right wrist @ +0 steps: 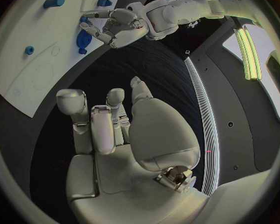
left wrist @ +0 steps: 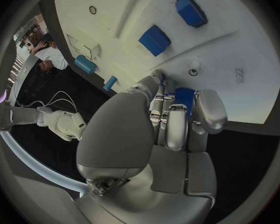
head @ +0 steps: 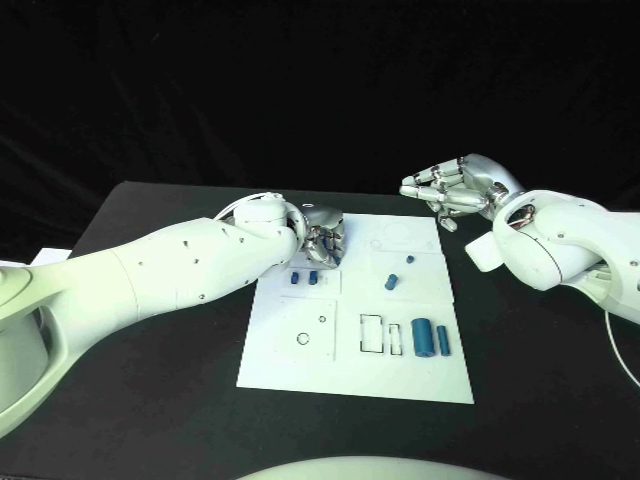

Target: Assemble the parts on the task board

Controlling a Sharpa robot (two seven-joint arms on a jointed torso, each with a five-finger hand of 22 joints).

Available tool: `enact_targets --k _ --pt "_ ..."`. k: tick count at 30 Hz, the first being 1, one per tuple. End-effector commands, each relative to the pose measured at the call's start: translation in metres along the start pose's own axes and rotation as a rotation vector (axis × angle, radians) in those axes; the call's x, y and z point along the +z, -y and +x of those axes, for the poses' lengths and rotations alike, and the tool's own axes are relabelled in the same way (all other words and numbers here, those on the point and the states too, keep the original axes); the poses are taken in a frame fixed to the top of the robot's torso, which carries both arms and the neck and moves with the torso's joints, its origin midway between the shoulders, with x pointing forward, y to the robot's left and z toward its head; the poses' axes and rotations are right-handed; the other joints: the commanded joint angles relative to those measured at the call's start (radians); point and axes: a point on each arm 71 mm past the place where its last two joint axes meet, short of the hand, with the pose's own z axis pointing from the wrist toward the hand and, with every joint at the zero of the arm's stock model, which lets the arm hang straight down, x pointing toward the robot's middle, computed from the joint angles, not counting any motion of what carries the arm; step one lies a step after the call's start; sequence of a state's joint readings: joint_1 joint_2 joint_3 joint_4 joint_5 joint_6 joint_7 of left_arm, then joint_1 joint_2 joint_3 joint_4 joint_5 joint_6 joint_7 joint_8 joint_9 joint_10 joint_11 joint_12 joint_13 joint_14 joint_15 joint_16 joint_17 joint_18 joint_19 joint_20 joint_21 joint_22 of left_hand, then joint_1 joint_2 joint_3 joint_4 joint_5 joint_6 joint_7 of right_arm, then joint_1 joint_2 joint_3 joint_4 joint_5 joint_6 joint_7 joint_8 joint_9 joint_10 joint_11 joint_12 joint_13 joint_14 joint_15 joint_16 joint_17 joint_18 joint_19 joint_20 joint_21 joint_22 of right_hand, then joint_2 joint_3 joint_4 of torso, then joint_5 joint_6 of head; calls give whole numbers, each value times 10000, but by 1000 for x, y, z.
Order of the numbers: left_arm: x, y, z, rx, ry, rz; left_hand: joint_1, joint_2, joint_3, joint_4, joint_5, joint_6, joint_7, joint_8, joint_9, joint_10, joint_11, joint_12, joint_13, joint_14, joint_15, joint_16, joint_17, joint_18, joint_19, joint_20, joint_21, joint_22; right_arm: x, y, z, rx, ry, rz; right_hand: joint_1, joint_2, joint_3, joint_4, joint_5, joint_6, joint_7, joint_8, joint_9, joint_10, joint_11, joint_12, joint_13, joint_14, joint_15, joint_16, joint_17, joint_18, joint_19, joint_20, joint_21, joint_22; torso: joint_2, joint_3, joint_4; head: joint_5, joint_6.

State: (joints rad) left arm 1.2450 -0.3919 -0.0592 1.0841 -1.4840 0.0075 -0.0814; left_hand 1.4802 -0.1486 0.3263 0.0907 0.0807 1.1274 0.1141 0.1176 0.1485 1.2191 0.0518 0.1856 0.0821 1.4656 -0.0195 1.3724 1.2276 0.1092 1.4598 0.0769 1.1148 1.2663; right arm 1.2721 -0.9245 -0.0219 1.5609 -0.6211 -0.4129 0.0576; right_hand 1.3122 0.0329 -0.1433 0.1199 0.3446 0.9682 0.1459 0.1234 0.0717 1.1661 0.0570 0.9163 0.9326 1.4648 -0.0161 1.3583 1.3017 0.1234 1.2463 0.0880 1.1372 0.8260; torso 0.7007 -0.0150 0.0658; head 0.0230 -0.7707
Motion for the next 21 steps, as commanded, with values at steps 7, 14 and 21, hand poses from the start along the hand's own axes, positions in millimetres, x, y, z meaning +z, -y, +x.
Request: enact_targets --k 7,14,21 --pt "4 3 5 -21 -218 46 -20 87 124 -33 3 105 2 -17 -17 125 -17 -96 -10 270 -85 41 -7 -219 76 -39 167 124 0 -1 2 -16 -181 -114 36 89 -34 9 68 -68 -15 72 -2 -52 6 21 17 402 -25 -39 17 147 -67 -17 -64 -5 9 -1 -21 -16 -10" --pt "4 -1 5 -92 -36 -77 46 191 439 -195 -9 320 -5 -1 -22 367 -59 -200 10 310 -130 87 -4 -253 114 -74 407 325 0 -1 2 -17 -177 -108 36 89 -34 9 68 -68 -15 72 -2 -52 6 21 17 402 -25 -39 17 147 -67 -17 -64 -5 5 3 0 -51 -27" --pt "0 -7 1 -475 522 -79 193 224 869 -509 3 470 51 -22 -39 567 -59 -307 62 346 -140 124 2 -292 149 -99 633 512 0 -1 2 -18 -177 -114 48 95 -34 7 69 -65 -17 76 -1 -50 4 26 20 401 -26 -44 11 147 -66 -17 -65 -5 -3 -9 2 -69 -36"
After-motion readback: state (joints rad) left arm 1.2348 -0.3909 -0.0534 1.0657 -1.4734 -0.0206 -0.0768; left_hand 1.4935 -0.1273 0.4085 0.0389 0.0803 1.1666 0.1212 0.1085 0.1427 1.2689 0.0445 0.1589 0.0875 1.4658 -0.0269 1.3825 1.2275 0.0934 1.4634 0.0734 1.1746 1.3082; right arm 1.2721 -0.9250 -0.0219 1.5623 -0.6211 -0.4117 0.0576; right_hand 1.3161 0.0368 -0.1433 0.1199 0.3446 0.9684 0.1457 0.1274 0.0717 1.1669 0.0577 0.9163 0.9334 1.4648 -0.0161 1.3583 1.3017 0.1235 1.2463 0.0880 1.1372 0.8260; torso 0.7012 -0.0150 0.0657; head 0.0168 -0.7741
